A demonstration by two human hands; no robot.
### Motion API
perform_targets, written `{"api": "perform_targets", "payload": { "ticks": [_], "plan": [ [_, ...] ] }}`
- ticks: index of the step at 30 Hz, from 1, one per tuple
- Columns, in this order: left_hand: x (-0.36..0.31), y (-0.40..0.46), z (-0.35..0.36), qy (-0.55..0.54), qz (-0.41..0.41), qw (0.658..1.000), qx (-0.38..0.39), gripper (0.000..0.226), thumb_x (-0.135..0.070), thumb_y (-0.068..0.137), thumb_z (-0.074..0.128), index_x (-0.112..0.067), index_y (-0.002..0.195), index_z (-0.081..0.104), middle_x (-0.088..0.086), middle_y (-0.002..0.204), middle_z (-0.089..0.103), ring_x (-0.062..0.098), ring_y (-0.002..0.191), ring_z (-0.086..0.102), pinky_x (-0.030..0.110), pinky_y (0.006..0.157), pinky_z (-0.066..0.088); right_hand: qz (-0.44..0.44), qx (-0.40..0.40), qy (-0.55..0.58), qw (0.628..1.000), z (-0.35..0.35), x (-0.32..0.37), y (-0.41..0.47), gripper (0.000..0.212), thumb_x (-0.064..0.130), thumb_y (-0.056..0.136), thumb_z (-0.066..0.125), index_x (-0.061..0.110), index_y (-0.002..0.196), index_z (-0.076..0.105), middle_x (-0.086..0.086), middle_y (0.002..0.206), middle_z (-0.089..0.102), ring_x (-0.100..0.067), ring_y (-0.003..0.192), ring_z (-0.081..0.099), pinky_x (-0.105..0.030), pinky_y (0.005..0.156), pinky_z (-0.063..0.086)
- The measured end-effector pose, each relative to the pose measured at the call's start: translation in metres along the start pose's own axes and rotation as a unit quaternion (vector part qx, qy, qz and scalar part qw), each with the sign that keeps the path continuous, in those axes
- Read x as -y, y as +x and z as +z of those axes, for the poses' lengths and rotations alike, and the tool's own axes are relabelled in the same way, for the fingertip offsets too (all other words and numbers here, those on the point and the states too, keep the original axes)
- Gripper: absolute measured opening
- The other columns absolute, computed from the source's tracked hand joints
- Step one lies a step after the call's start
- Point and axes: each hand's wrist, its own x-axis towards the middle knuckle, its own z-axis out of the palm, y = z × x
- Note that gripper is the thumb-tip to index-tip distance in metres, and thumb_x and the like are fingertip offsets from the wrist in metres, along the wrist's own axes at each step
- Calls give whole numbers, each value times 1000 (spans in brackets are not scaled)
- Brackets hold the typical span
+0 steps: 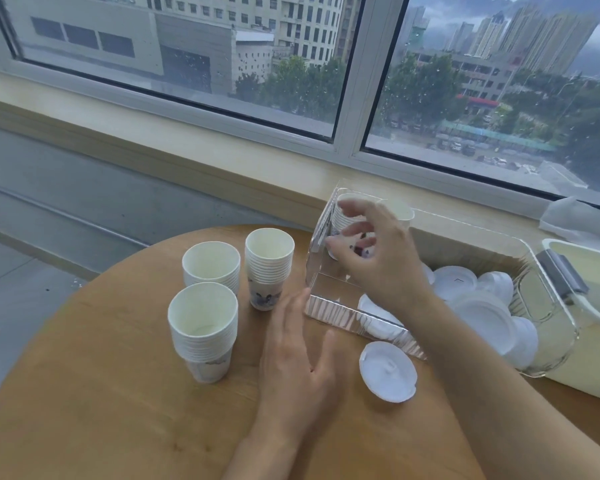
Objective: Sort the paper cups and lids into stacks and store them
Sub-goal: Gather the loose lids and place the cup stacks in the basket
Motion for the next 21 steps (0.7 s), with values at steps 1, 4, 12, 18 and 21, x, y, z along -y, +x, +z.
{"api": "perform_targets", "payload": {
  "ticks": [1,4,12,18,21],
  "plan": [
    [-2,-5,-5,-11,0,1000,3,57,-38,95,60,-26,150,49,-11,148,49,7,142,46,21,116,36,-10,24,23,999,5,10,-6,43,28,90,80,27,130,65,13,119,64,-7,99,67,-30,83,60],
    [-7,-25,-22,-27,-1,1000,1,46,-33,96,65,-32,141,54,-20,132,54,7,125,56,17,100,45,-46,60,31,997,21,25,-19,40,30,91,79,27,129,67,16,116,64,-7,98,67,-32,80,60],
    [-16,-44,-80,94,124,974,-166,19,-30,93,66,-15,102,72,-7,88,59,8,76,54,19,73,47,-25,141,-38,989,46,25,-25,38,34,92,78,30,129,67,16,137,54,1,81,70,-30,88,55],
    [3,-34,-105,125,97,949,-274,64,-39,81,79,-7,130,53,13,123,54,32,113,54,54,99,47,-14,99,-64,993,51,22,-24,15,26,96,73,31,110,72,15,120,50,-3,83,64,-26,84,50],
    [15,-31,-103,92,7,968,-233,88,-44,79,89,-11,146,43,3,136,48,32,124,52,63,102,45,-23,88,-75,993,53,23,-23,4,27,99,70,30,101,72,14,114,50,-5,80,62,-24,78,45]
  ]
}}
